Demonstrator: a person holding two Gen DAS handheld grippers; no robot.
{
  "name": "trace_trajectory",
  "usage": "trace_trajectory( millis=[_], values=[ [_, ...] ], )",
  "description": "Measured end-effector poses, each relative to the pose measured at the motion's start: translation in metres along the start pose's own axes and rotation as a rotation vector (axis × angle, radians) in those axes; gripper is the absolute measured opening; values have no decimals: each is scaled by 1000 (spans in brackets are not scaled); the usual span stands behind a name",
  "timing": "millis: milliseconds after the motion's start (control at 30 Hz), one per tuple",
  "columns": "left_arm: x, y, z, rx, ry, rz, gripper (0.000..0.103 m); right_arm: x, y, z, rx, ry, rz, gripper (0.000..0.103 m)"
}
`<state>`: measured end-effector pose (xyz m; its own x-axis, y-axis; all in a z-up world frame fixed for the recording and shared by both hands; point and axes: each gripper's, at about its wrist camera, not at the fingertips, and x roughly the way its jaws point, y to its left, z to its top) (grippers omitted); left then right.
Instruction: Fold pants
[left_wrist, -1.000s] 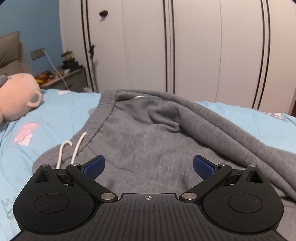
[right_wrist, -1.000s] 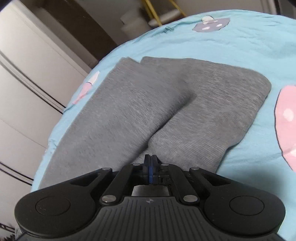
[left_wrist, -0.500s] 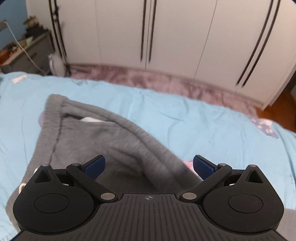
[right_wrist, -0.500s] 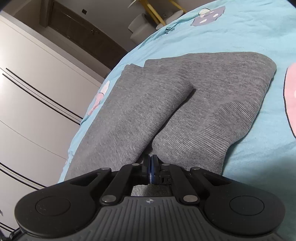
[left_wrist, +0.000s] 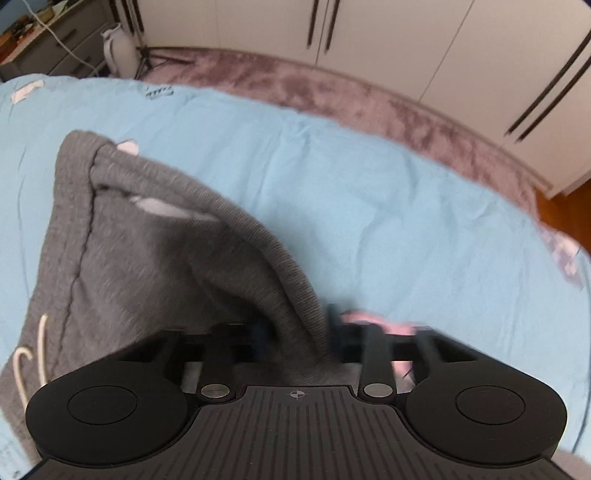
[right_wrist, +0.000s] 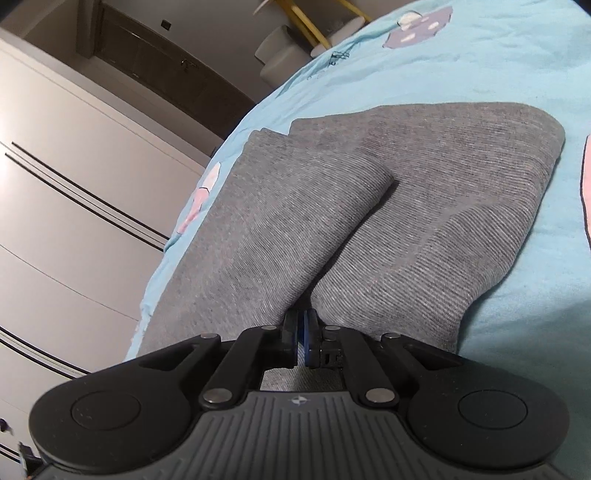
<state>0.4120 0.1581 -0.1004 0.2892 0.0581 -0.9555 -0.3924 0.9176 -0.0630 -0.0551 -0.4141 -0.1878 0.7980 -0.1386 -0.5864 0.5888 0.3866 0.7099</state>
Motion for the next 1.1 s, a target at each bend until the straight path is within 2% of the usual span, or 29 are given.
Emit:
trace_trajectory(
  millis=[67, 100, 167, 300, 333, 400, 500, 567, 600, 633, 667, 733, 800, 867, 933, 967, 1000, 1100],
  values=[
    [-5, 7, -4, -12, -4, -20, 19, -2, 0, 3, 20, 15, -2, 4],
    [-9, 12, -6, -28, -11, -39, 17, -4, 1, 5, 28, 16, 1, 9],
    [-16, 20, -9, -43, -26, -73, 15, -8, 3, 7, 27, 15, 17, 22],
    [-29, 30, -22, -2, -80, -111, 14, -20, 13, 11, 20, -19, 32, 62],
    [-31, 34, -27, 2, -88, -123, 14, -24, 15, 12, 16, -34, 35, 67],
    [-30, 39, -32, 15, -99, -139, 14, -29, 16, 15, 19, -53, 36, 69],
    [-21, 46, -34, 11, -94, -154, 14, -22, 11, 21, 42, -46, 34, 69],
    [-16, 49, -33, -6, -95, -174, 15, -14, 8, 24, 68, -44, 24, 62],
    [-14, 49, -32, -4, -98, -182, 15, -11, 7, 26, 80, -48, 23, 44],
    [-12, 48, -31, 1, -99, -180, 15, -7, 6, 28, 86, -43, 31, 15],
    [-10, 47, -29, 6, -98, -177, 17, -1, 6, 29, 95, -35, 41, 3],
    [-5, 46, -24, 7, -88, -170, 23, 3, 2, 29, 116, -30, 41, 3],
    [-1, 52, -20, -39, -76, -174, 33, 8, 3, 29, 107, -24, 21, 4],
    [3, 57, -12, -92, -64, -167, 37, 11, 5, 31, 109, -22, 19, 8],
    [8, 60, -5, -128, -33, -170, 36, 16, 8, 32, 102, -15, 11, 10],
    [9, 61, -3, -129, -25, -172, 29, 16, 8, 33, 101, -11, 10, 10],
    [6, 61, -2, -118, -30, -164, 16, 20, 9, 34, 103, -7, 7, 10],
    [-15, 62, 0, -89, -61, -170, 14, 30, 11, 40, 123, 20, 4, 5]
  ],
)
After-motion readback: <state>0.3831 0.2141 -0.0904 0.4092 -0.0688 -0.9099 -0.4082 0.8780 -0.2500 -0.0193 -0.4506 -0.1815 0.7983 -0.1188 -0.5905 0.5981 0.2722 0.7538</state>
